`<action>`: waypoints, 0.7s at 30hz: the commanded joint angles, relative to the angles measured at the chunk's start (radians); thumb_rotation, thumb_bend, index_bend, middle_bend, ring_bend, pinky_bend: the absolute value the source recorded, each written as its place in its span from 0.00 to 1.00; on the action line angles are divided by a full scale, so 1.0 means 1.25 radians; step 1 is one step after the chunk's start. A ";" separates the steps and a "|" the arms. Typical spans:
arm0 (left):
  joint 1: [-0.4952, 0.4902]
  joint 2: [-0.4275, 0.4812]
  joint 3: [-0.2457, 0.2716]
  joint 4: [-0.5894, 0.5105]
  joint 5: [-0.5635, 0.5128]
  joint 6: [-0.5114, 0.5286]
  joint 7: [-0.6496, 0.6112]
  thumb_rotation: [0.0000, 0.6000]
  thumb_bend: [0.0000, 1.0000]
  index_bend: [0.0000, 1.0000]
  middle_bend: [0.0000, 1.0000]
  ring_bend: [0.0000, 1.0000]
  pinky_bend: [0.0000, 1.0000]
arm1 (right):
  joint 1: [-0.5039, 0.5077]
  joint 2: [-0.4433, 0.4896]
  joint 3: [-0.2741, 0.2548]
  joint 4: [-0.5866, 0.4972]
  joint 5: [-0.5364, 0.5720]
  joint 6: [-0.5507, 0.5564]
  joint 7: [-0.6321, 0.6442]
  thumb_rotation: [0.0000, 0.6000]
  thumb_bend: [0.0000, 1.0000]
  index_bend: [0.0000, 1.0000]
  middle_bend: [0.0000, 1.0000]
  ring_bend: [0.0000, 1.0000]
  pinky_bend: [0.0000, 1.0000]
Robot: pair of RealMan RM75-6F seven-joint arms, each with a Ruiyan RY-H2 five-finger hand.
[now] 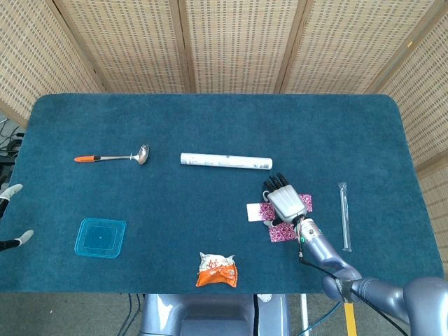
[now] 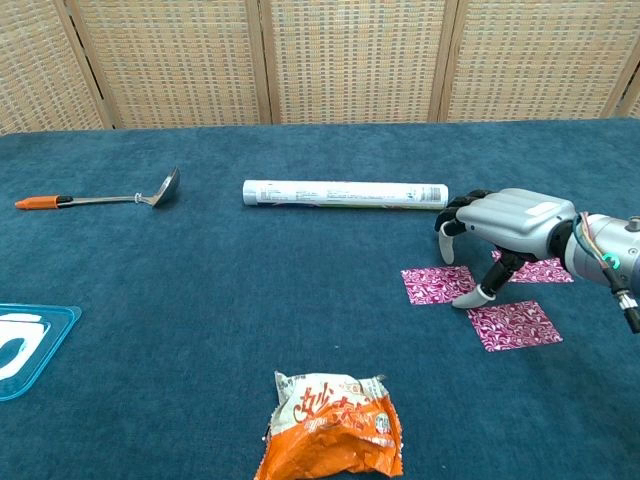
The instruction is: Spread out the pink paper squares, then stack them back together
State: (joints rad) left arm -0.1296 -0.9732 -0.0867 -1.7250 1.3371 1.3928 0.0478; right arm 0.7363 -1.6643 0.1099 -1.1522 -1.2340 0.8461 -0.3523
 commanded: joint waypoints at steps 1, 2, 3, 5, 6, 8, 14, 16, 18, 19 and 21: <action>0.000 0.000 0.000 0.001 0.000 0.000 -0.001 0.99 0.12 0.15 0.00 0.00 0.00 | 0.000 -0.001 0.000 0.000 0.001 0.000 -0.002 0.66 0.21 0.37 0.17 0.00 0.00; 0.000 0.000 0.000 0.001 0.000 0.000 -0.001 0.99 0.12 0.15 0.00 0.00 0.00 | 0.000 -0.001 0.000 -0.001 0.001 0.000 -0.002 0.66 0.21 0.37 0.17 0.00 0.00; 0.000 0.000 0.000 0.001 0.000 0.001 -0.001 0.99 0.12 0.15 0.00 0.00 0.00 | 0.000 -0.002 -0.001 -0.001 0.001 0.001 -0.003 0.66 0.21 0.37 0.17 0.00 0.00; 0.000 0.000 0.000 0.002 0.000 0.000 -0.002 0.99 0.12 0.15 0.00 0.00 0.00 | -0.001 -0.003 -0.001 0.000 0.001 0.000 -0.003 0.66 0.21 0.37 0.17 0.00 0.00; 0.001 0.000 0.000 0.002 0.000 0.000 -0.002 0.99 0.12 0.15 0.00 0.00 0.00 | -0.001 -0.003 -0.002 0.000 0.002 0.000 -0.003 0.66 0.21 0.37 0.17 0.00 0.00; 0.001 0.000 0.000 0.002 0.000 0.000 -0.003 0.99 0.12 0.15 0.00 0.00 0.00 | -0.001 -0.004 -0.003 0.002 0.002 0.000 -0.005 0.66 0.21 0.37 0.17 0.00 0.00; 0.002 -0.001 0.000 0.004 -0.003 -0.001 -0.004 0.99 0.12 0.15 0.00 0.00 0.00 | -0.001 -0.006 -0.003 0.005 0.002 -0.002 -0.005 0.68 0.21 0.37 0.17 0.00 0.00; 0.002 -0.002 0.000 0.004 -0.003 0.000 -0.004 0.99 0.12 0.15 0.00 0.00 0.00 | -0.001 -0.008 -0.004 0.008 0.002 -0.004 -0.004 0.69 0.21 0.37 0.17 0.00 0.00; 0.002 -0.001 0.000 0.004 -0.002 0.001 -0.004 0.99 0.12 0.15 0.00 0.00 0.00 | -0.001 -0.010 -0.005 0.011 0.002 -0.005 -0.004 0.71 0.21 0.37 0.17 0.00 0.00; 0.002 -0.001 0.000 0.004 -0.002 0.001 -0.004 0.99 0.12 0.15 0.00 0.00 0.00 | 0.000 -0.010 -0.005 0.011 0.002 -0.005 -0.004 0.73 0.21 0.37 0.17 0.00 0.00; 0.002 -0.001 0.000 0.004 -0.003 0.000 -0.004 0.99 0.12 0.15 0.00 0.00 0.00 | 0.000 -0.011 -0.005 0.014 0.002 -0.007 -0.003 0.76 0.21 0.37 0.18 0.00 0.00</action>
State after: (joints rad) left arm -0.1271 -0.9747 -0.0873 -1.7200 1.3339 1.3932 0.0432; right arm 0.7362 -1.6783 0.1040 -1.1353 -1.2314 0.8380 -0.3566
